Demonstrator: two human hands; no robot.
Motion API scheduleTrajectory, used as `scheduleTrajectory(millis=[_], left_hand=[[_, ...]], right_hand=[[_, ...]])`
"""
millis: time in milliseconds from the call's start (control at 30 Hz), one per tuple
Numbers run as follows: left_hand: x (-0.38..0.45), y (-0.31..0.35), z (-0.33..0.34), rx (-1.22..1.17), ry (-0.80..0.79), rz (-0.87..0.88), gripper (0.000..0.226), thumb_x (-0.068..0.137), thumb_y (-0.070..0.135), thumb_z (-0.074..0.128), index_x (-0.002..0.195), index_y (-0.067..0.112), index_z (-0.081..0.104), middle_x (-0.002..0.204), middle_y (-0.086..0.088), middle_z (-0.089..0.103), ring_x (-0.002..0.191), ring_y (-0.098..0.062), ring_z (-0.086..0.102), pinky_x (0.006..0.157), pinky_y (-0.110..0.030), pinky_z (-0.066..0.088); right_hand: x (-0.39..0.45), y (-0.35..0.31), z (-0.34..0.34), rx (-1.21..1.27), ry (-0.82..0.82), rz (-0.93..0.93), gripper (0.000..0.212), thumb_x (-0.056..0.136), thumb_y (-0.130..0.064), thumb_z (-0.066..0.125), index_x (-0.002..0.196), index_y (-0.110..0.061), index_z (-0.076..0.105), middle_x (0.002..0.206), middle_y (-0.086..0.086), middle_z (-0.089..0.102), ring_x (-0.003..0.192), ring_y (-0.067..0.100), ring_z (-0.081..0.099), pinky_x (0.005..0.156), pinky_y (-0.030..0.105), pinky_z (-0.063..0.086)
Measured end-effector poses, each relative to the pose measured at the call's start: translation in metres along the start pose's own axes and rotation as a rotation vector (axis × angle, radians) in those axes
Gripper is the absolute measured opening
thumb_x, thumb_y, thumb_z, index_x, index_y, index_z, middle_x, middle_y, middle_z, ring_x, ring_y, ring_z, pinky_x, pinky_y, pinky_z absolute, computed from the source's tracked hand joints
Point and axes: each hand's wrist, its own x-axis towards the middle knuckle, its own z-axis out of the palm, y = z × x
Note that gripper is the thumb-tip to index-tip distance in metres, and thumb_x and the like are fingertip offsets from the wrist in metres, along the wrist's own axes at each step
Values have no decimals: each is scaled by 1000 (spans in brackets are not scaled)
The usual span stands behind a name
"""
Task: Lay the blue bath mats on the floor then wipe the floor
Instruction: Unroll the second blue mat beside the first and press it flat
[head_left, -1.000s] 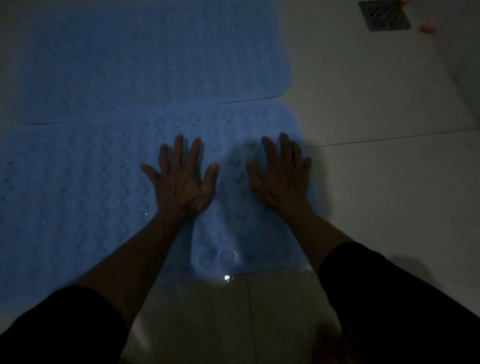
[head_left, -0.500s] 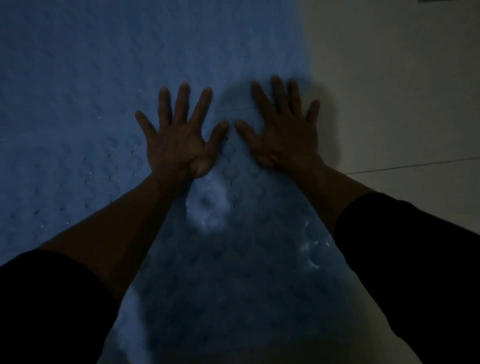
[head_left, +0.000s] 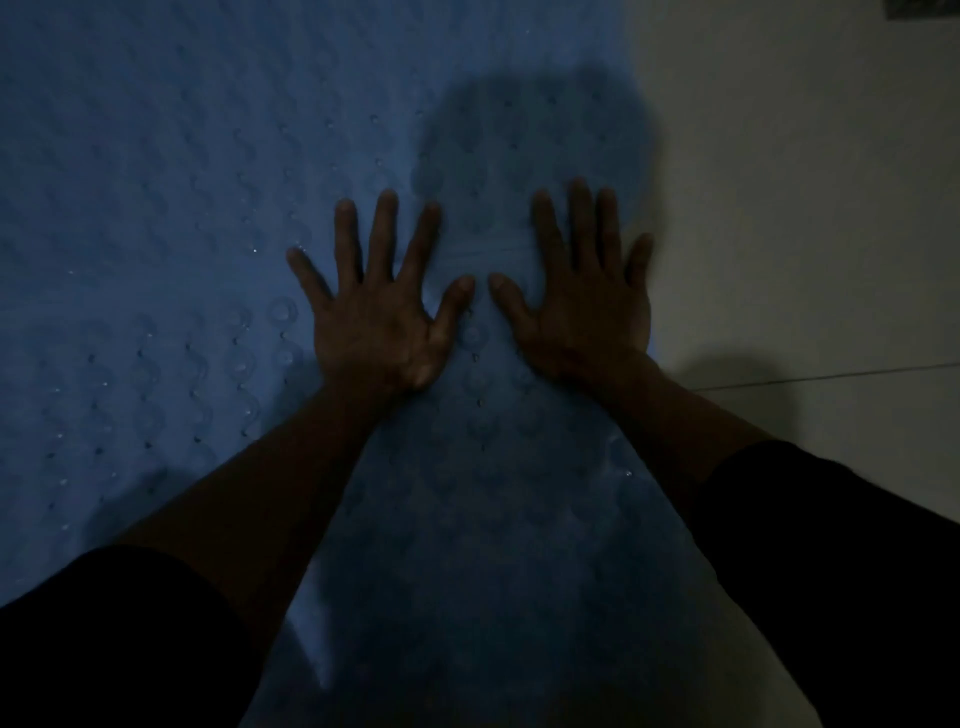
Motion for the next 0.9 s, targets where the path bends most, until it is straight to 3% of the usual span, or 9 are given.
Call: scheduleTrajectory(millis=[133,367,733,900], left_hand=[[-2,-2,4,-1,43,25,73,97,74,19,160,40,2,170,2,0,156,-31,-5,114,-74,2],[-1,0,4,1,17,-6,72,96,76,10,158,45,-7,169,6,-9,155,-28,-13,116,-71,-4],[-3,-4,11,-5,90,37,75,94,77,10,159,42,3,170,3,0,155,-31,-7,116,-72,-3],[-27,-12,10,-65,51,84,77,95,74,15,161,34,7,170,-4,-1,155,-31,-6,119,-67,-3]], right_hand=[[1,2,3,-3,6,4,83,90,-74,25,157,-32,1,166,0,-6,152,24,-10,119,61,2],[0,2,2,-16,1,2,84,89,-74,24,157,-32,0,166,-1,-8,152,23,-11,119,60,1],[-4,5,8,-29,36,-36,80,91,-75,18,157,-33,0,166,1,-7,152,25,-9,119,60,0],[-22,-6,11,-10,5,37,74,94,-70,15,157,-34,-1,166,3,-9,152,28,-10,117,64,-1]])
